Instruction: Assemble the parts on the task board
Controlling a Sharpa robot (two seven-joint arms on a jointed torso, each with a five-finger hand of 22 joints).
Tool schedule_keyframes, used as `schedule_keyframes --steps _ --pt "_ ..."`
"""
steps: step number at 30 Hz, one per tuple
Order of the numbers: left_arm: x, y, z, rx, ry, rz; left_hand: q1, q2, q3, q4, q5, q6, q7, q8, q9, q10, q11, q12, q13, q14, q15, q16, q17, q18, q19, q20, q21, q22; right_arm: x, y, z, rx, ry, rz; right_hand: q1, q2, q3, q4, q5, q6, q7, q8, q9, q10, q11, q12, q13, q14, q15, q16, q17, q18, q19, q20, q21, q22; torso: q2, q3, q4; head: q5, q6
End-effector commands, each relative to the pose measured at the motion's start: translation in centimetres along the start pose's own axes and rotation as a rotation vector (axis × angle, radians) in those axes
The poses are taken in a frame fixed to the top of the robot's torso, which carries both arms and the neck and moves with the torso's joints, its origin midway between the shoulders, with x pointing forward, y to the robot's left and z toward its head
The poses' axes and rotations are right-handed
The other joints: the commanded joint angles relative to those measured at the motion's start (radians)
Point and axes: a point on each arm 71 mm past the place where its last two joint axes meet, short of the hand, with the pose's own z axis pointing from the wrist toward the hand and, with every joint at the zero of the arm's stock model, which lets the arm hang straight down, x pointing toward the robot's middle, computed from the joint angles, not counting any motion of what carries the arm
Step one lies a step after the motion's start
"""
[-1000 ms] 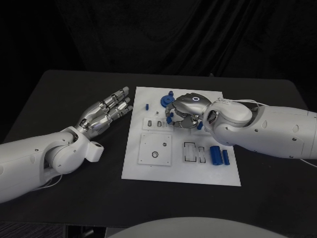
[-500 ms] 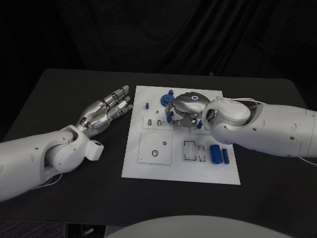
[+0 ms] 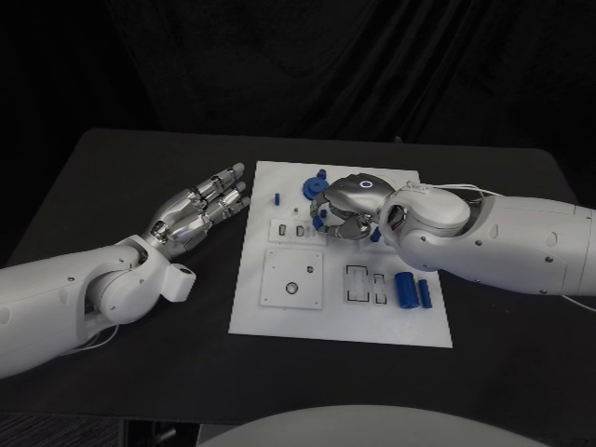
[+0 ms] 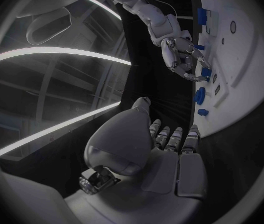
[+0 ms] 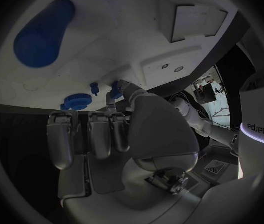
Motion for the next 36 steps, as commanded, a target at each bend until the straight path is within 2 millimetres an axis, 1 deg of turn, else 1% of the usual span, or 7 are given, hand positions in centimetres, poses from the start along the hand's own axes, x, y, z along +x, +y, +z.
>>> schedule_keyframes --steps 1,11,17,18,25,30,36 --pt "0.2 -0.3 0.0 0.054 0.016 -0.011 0.001 0.003 0.005 -0.001 0.006 -0.002 0.006 0.003 0.001 -0.002 -0.002 -0.007 -0.001 0.0 0.009 -0.004 -0.002 0.005 -0.001 0.005 0.005 0.001 0.4 -0.1 0.0 0.022 0.029 -0.01 -0.012 -0.004 0.001 -0.006 0.001 -0.008 0.001 -0.012 -0.006 0.104 0.007 0.003 0.263 0.104 0.008 0.003 0.263 -0.008 0.106 0.007 0.003 0.263 0.0 0.0004 -0.0003 0.001 -0.001" --pt "0.2 -0.3 0.0 0.051 0.017 -0.012 -0.006 0.001 0.014 -0.007 0.006 0.024 0.041 0.008 0.004 -0.002 -0.017 -0.007 -0.001 0.0 0.01 -0.004 -0.002 0.005 -0.001 0.006 0.005 0.001 0.4 0.0 0.1 0.019 0.034 -0.011 -0.018 -0.007 0.008 -0.013 0.001 -0.017 0.0 -0.044 -0.023 0.104 0.007 0.003 0.263 0.104 0.008 0.003 0.263 -0.008 0.106 0.008 0.003 0.263 0.0 -0.0004 0.0006 0.001 -0.004" --pt "0.1 -0.3 0.0 0.05 0.016 -0.011 -0.006 0.001 0.014 -0.008 0.006 0.025 0.043 0.009 0.004 -0.002 -0.018 -0.007 -0.001 0.0 0.01 -0.004 -0.002 0.006 -0.001 0.006 0.005 0.001 0.4 0.1 0.1 0.016 0.035 -0.011 -0.027 -0.013 0.012 -0.017 0.001 -0.027 -0.001 -0.074 -0.039 0.104 0.006 0.003 0.263 0.104 0.007 0.003 0.263 -0.008 0.106 0.008 0.003 0.263 0.0 -0.0004 0.0002 0.001 -0.005" --pt "0.1 -0.3 0.0 0.05 0.016 -0.011 -0.006 0.001 0.014 -0.008 0.006 0.025 0.043 0.009 0.004 -0.002 -0.018 -0.007 -0.001 0.0 0.01 -0.004 -0.002 0.006 -0.001 0.006 0.005 0.001 0.4 0.1 0.2 0.016 0.035 -0.011 -0.032 -0.016 0.015 -0.018 0.001 -0.044 -0.001 -0.099 -0.053 0.104 0.006 0.003 0.263 0.104 0.007 0.003 0.263 -0.008 0.106 0.008 0.002 0.263 0.0 -0.0004 0.0002 0.001 -0.005" --pt "0.1 -0.3 0.0 0.051 0.013 -0.009 -0.007 0.0 0.015 -0.009 0.006 0.022 0.042 0.008 0.004 -0.002 -0.017 -0.007 -0.001 0.0 0.01 -0.004 -0.002 0.006 -0.001 0.006 0.005 0.001 0.3 0.1 0.1 0.004 0.014 -0.008 -0.062 -0.029 0.005 -0.006 -0.001 -0.115 -0.004 -0.184 -0.106 0.104 0.003 0.003 0.263 0.104 0.004 0.003 0.263 -0.005 0.1 0.006 -0.005 0.26 0.0 0.0006 -0.0005 0.003 -0.005" --pt "0.0 -0.3 -0.1 0.058 0.005 -0.003 -0.009 -0.002 0.017 -0.011 0.006 0.019 0.031 0.007 0.003 -0.002 -0.011 -0.007 -0.001 0.0 0.009 -0.004 -0.002 0.006 -0.001 0.006 0.005 0.001 -0.1 0.0 -0.1 -0.016 -0.043 0.0 -0.087 -0.044 -0.023 0.025 -0.001 -0.168 -0.008 -0.229 -0.14 0.104 -0.001 0.003 0.263 0.104 0.001 0.003 0.263 -0.003 0.094 0.002 -0.013 0.257 0.0 0.0013 -0.0015 0.008 0.007" --pt "0.2 -0.5 0.0 0.079 -0.017 0.017 -0.012 -0.01 0.023 -0.019 0.009 0.026 0.028 0.009 0.004 -0.002 -0.009 -0.007 -0.001 0.0 -0.027 -0.004 -0.002 0.014 -0.003 -0.008 0.005 0.0 -0.8 -0.3 -0.6 -0.036 -0.119 0.007 -0.1 -0.071 -0.072 0.084 0.003 -0.186 -0.001 -0.235 -0.153 0.104 0.004 0.003 0.263 0.104 0.004 0.003 0.263 -0.003 0.094 0.004 -0.013 0.257 0.0 0.0013 -0.002 0.012 0.035"
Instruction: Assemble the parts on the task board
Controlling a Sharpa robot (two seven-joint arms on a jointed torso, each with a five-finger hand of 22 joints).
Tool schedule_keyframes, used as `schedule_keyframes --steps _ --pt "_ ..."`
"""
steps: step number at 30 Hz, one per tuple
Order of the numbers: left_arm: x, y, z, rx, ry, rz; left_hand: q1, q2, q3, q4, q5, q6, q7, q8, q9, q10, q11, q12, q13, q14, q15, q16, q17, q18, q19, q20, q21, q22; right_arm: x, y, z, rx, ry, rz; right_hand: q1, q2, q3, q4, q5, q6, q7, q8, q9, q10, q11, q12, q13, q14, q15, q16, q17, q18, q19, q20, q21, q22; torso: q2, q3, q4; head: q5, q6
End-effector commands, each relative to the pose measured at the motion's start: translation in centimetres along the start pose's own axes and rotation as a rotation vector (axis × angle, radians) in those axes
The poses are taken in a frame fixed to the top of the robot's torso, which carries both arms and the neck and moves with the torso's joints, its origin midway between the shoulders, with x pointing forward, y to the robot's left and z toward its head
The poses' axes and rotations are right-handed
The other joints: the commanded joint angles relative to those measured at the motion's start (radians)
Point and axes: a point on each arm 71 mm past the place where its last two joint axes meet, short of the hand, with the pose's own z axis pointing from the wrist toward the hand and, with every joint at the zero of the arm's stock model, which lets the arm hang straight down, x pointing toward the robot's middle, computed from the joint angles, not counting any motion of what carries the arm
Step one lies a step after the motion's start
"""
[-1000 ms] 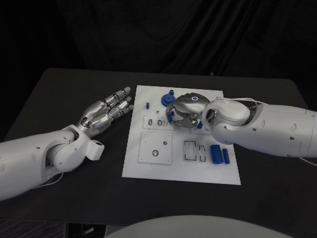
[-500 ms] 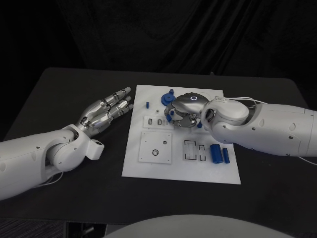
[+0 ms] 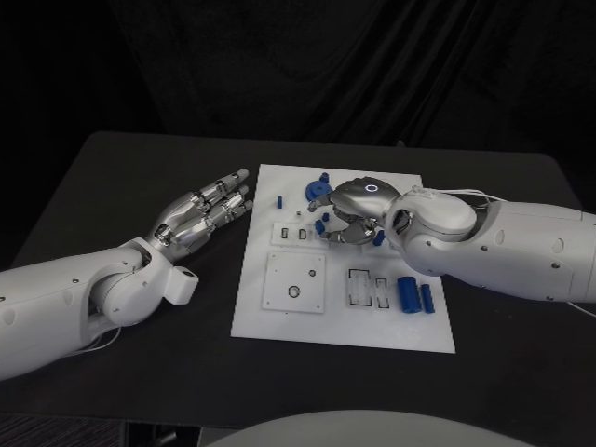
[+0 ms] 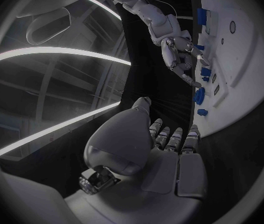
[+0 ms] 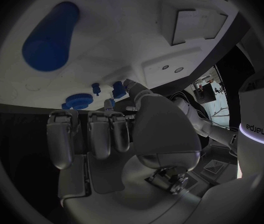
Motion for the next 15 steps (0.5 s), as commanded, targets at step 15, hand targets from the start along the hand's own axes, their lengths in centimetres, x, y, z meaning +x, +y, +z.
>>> schedule_keyframes --steps 15 --pt "-0.2 -2.7 0.1 0.132 -0.167 0.267 -0.008 -0.048 0.031 0.012 0.061 0.069 0.019 0.014 0.007 0.069 0.097 0.008 0.014 0.075 0.052 0.081 0.027 0.012 0.105 0.037 0.091 0.044 -6.8 -1.9 -4.0 -0.072 -0.455 0.035 0.09 -0.021 -0.065 0.175 0.006 -0.034 0.019 0.101 -0.009 0.104 0.017 0.003 0.263 0.104 0.016 0.003 0.263 -0.003 0.095 0.015 -0.003 0.257 -0.016 0.007 -0.0005 0.018 0.063"
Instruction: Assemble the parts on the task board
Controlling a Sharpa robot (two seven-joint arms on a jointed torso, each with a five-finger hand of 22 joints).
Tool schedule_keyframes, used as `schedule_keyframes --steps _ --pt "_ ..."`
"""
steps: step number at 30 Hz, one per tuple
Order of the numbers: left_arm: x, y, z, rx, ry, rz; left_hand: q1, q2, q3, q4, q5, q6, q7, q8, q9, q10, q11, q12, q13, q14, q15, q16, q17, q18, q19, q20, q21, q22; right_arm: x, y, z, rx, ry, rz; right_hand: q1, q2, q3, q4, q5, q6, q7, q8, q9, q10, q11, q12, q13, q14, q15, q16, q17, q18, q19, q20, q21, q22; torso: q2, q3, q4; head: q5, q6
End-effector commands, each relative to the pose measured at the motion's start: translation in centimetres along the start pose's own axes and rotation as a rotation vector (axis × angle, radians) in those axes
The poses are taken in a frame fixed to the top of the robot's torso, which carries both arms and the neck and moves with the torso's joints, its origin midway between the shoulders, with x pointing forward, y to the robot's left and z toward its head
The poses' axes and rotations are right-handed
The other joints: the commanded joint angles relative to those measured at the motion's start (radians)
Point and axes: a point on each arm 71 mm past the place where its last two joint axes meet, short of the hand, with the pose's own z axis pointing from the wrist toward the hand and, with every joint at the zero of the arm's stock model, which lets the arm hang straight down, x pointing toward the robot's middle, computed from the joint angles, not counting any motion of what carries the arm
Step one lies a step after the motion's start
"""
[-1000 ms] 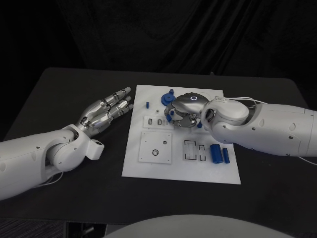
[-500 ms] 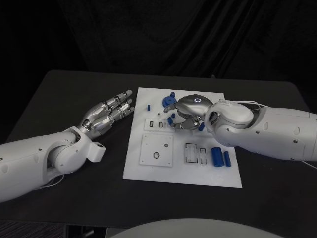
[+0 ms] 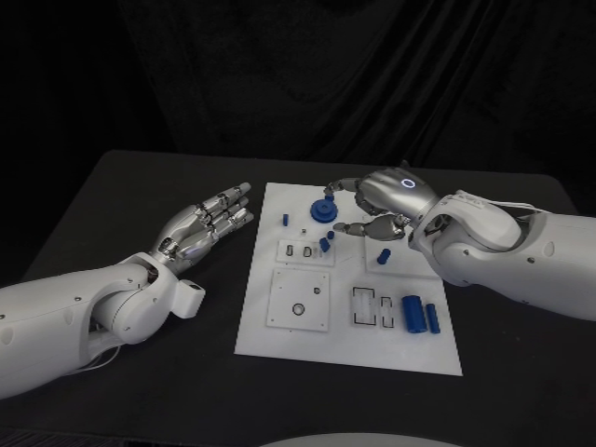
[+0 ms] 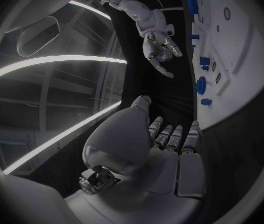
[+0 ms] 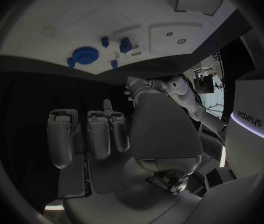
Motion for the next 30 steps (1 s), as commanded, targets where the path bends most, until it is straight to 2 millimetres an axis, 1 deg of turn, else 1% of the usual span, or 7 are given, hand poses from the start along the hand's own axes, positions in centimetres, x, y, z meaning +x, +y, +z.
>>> schedule_keyframes --steps 1,9,17,20,22,26,30 --pt "-0.4 -1.5 0.7 0.119 -0.059 0.157 0.007 -0.016 0.015 0.012 0.008 0.027 0.015 0.006 0.003 0.048 0.027 0.013 0.009 0.064 0.03 0.073 0.017 0.002 0.064 0.007 0.048 0.022 -2.3 -0.4 -0.6 -0.029 -0.184 0.015 0.01 0.011 0.005 0.005 -0.002 0.01 0.001 0.015 0.003 0.108 0.006 0.003 0.263 0.104 0.008 0.003 0.263 -0.003 0.095 0.007 0.005 0.257 -0.009 0.0045 -0.0009 0.003 0.018" --pt "-1.4 -2.3 3.7 0.11 -0.018 0.332 -0.016 -0.041 0.014 0.08 -0.091 0.149 0.107 0.03 0.014 0.494 0.136 0.126 0.093 0.456 0.072 0.422 0.094 -0.05 0.387 0.0 0.267 0.118 -3.5 -3.0 -2.1 0.03 -0.205 -0.016 0.034 0.031 0.017 -0.005 -0.004 0.012 0.003 0.08 0.02 0.108 0.007 0.003 0.263 0.104 0.009 0.003 0.263 -0.004 0.096 0.008 0.007 0.258 -0.026 0.0145 -0.0075 0.025 0.03" --pt "-2.8 -1.6 6.4 0.084 0.004 0.294 -0.198 0.023 -0.073 0.084 -0.118 0.371 0.12 0.062 0.033 0.799 0.048 0.344 0.286 0.646 -0.018 0.714 0.182 0.012 0.609 -0.023 0.357 0.146 -3.3 -5.2 -2.6 0.1 -0.166 -0.042 0.036 0.037 0.02 -0.005 -0.005 0.003 0.005 0.092 0.023 0.108 0.009 0.003 0.263 0.104 0.01 0.003 0.263 -0.003 0.094 0.009 0.004 0.256 -0.047 0.0264 -0.0253 0.046 0.029" --pt "-2.0 -1.1 7.3 0.033 0.024 0.433 -0.135 0.011 -0.072 0.087 -0.119 0.547 0.133 0.123 0.057 0.802 -0.025 0.834 0.653 0.723 -0.089 1.153 0.459 0.01 0.726 -0.092 0.584 0.287 -3.2 -5.7 -2.8 0.12 -0.151 -0.047 0.035 0.039 0.02 -0.004 -0.005 0.001 0.006 0.094 0.023 0.108 0.009 0.003 0.263 0.104 0.01 0.003 0.263 -0.003 0.094 0.009 0.004 0.257 -0.063 0.0301 -0.029 0.041 0.018" --pt "-1.4 -0.9 7.7 0.01 0.04 0.508 -0.089 0.009 -0.058 0.083 -0.234 0.597 0.109 0.15 0.073 1.16 -0.051 1.298 1.162 1.157 -0.12 1.438 1.067 0.013 0.795 -0.119 0.759 0.402 -3.2 -5.8 -2.9 0.127 -0.146 -0.048 0.036 0.04 0.02 -0.004 -0.005 0.001 0.006 0.097 0.024 0.108 0.009 0.003 0.263 0.104 0.01 0.003 0.263 -0.003 0.094 0.009 0.004 0.257 -0.075 0.0339 -0.0332 0.044 0.005" --pt "0.4 -0.3 8.7 -0.037 0.094 0.722 -0.086 -0.004 -0.052 0.082 -0.263 0.66 0.079 0.197 0.121 1.518 -0.079 1.562 1.559 1.517 -0.149 1.514 1.549 -0.044 1.025 -0.151 1.176 0.904 -3.1 -6.3 -3.1 0.149 -0.125 -0.051 0.035 0.041 0.021 -0.003 -0.005 0.0 0.006 0.1 0.025 0.108 0.009 0.003 0.263 0.104 0.01 0.003 0.263 -0.003 0.094 0.009 0.004 0.257 -0.095 0.0478 -0.0396 0.054 -0.013" --pt "2.2 0.0 9.2 -0.07 0.142 0.885 -0.11 -0.015 -0.053 0.08 -0.286 0.692 0.058 0.237 0.181 1.518 -0.099 1.562 1.559 1.517 -0.168 1.514 1.549 -0.066 1.109 -0.165 1.301 1.086 -2.9 -6.6 -3.1 0.168 -0.101 -0.051 0.036 0.045 0.022 -0.003 -0.005 -0.002 0.006 0.105 0.026 0.108 0.01 0.003 0.263 0.104 0.011 0.003 0.263 -0.003 0.094 0.009 0.004 0.256 -0.105 0.0572 -0.0465 0.064 -0.024"
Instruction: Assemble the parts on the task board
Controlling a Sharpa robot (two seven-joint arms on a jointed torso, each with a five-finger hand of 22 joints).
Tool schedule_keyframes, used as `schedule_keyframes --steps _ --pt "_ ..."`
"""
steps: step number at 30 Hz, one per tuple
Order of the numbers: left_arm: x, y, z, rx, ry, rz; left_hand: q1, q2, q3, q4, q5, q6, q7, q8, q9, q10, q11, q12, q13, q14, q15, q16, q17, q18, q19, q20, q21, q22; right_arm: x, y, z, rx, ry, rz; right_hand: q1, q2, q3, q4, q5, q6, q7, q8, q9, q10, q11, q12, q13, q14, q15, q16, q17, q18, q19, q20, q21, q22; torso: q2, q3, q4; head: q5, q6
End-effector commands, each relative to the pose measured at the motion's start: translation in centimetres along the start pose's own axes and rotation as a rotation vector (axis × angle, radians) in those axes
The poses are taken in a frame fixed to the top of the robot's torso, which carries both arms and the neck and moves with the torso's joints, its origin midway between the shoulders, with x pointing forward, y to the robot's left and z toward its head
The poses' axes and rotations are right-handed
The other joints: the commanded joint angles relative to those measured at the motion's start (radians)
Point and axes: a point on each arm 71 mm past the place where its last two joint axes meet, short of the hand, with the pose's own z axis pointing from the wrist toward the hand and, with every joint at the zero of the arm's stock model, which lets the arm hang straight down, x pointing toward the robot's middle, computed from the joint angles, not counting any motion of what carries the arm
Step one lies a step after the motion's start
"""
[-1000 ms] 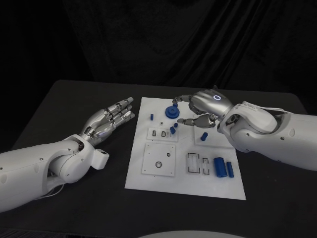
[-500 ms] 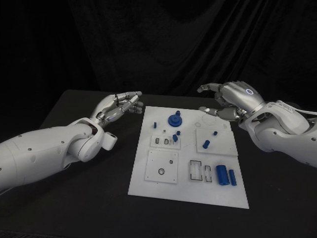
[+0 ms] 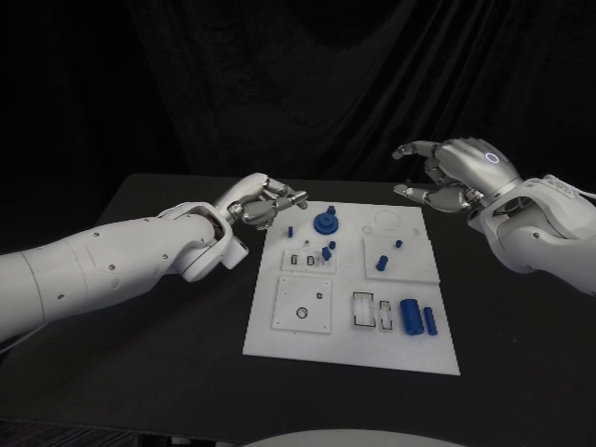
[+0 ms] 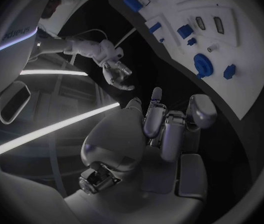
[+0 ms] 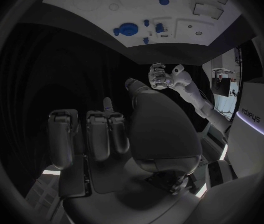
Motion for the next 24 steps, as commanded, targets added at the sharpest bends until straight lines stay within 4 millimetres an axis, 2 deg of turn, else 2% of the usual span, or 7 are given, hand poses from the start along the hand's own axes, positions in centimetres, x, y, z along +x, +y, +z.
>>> schedule_keyframes --steps 1,5,7,12,16,21,24 --pt "1.2 -0.3 0.6 -0.075 0.06 0.321 -0.015 -0.008 0.0 -0.001 -0.012 0.009 -0.005 0.014 0.024 0.182 -0.078 0.2 0.321 0.109 -0.016 0.003 0.263 -0.021 0.035 -0.005 0.039 0.063 0.3 -0.4 -0.1 0.045 0.04 -0.001 0.001 0.011 0.008 0.0 -0.005 -0.011 0.0 0.008 0.002 0.104 0.007 0.003 0.263 0.107 0.008 0.003 0.263 -0.003 0.093 0.009 0.002 0.256 -0.02 0.0139 -0.0111 0.01 -0.012" --pt "2.5 -0.8 1.1 -0.128 0.105 0.381 -0.051 -0.011 -0.008 -0.001 -0.039 0.031 -0.028 0.07 0.11 0.182 -0.101 0.2 0.321 0.109 -0.038 0.003 0.263 -0.04 0.117 -0.025 0.095 0.169 0.5 -0.6 -0.2 0.058 0.057 -0.002 0.002 0.013 0.009 0.0 -0.005 -0.012 0.0 0.011 0.002 0.104 0.007 0.003 0.263 0.107 0.008 0.003 0.263 -0.003 0.093 0.01 0.002 0.256 -0.021 0.0142 -0.0147 0.014 -0.019" --pt "3.2 -1.2 1.3 -0.166 0.131 0.405 -0.071 -0.016 -0.013 -0.001 -0.054 0.027 -0.041 0.117 0.188 0.182 -0.116 0.2 0.321 0.109 -0.052 0.003 0.263 -0.052 0.167 -0.039 0.119 0.228 0.7 -0.7 -0.2 0.065 0.068 -0.003 0.003 0.016 0.01 -0.001 -0.005 -0.012 0.0 0.016 0.003 0.104 0.007 0.003 0.263 0.107 0.008 0.003 0.263 -0.002 0.092 0.01 0.001 0.256 -0.024 0.0147 -0.0168 0.015 -0.025" --pt "4.3 -2.0 1.7 -0.239 0.186 0.488 -0.136 -0.022 -0.035 -0.004 -0.11 0.018 -0.065 0.22 0.36 0.182 -0.136 0.2 0.321 0.109 -0.073 0.003 0.263 -0.061 0.209 -0.059 0.133 0.27 0.9 -0.8 -0.3 0.075 0.088 -0.003 0.003 0.019 0.011 -0.002 -0.005 -0.012 0.0 0.022 0.005 0.104 0.007 0.003 0.263 0.107 0.008 0.003 0.263 -0.002 0.092 0.01 0.001 0.256 -0.027 0.0152 -0.0166 0.014 -0.038" --pt "4.6 -2.6 2.2 -0.343 0.239 0.541 -0.18 -0.017 -0.051 -0.002 -0.14 0.012 -0.083 0.28 0.483 0.182 -0.155 0.2 0.321 0.109 -0.094 0.003 0.263 -0.066 0.234 -0.08 0.138 0.289 1.0 -0.7 -0.3 0.06 0.083 -0.002 0.007 0.028 0.014 -0.008 -0.006 -0.001 -0.003 0.056 0.011 0.104 0.006 0.003 0.263 0.107 0.008 0.003 0.263 -0.005 0.098 0.01 0.009 0.259 -0.027 0.0147 -0.0195 0.02 -0.047" --pt "4.6 -3.4 2.6 -0.464 0.295 0.6 -0.238 -0.01 -0.072 0.0 -0.171 0.012 -0.091 0.291 0.547 0.182 -0.164 0.2 0.321 0.109 -0.104 0.003 0.263 -0.065 0.238 -0.091 0.133 0.287 1.1 -0.4 -0.2 0.049 0.081 0.002 0.007 0.03 0.015 -0.009 -0.006 0.001 -0.003 0.061 0.012 0.104 0.005 0.003 0.263 0.107 0.007 0.003 0.263 -0.006 0.1 0.01 0.012 0.26 -0.026 0.0158 -0.0201 0.022 -0.061" --pt "4.7 -3.7 3.0 -0.498 0.302 0.62 -0.233 -0.015 -0.071 -0.003 -0.143 0.025 -0.1 0.294 0.581 0.182 -0.173 0.2 0.321 0.109 -0.112 0.003 0.263 -0.065 0.242 -0.099 0.13 0.286 1.1 -0.4 -0.1 0.046 0.08 0.003 0.006 0.031 0.015 -0.009 -0.006 0.001 -0.003 0.063 0.012 0.104 0.005 0.003 0.263 0.107 0.007 0.003 0.263 -0.006 0.1 0.01 0.012 0.26 -0.025 0.0169 -0.0184 0.017 -0.068"
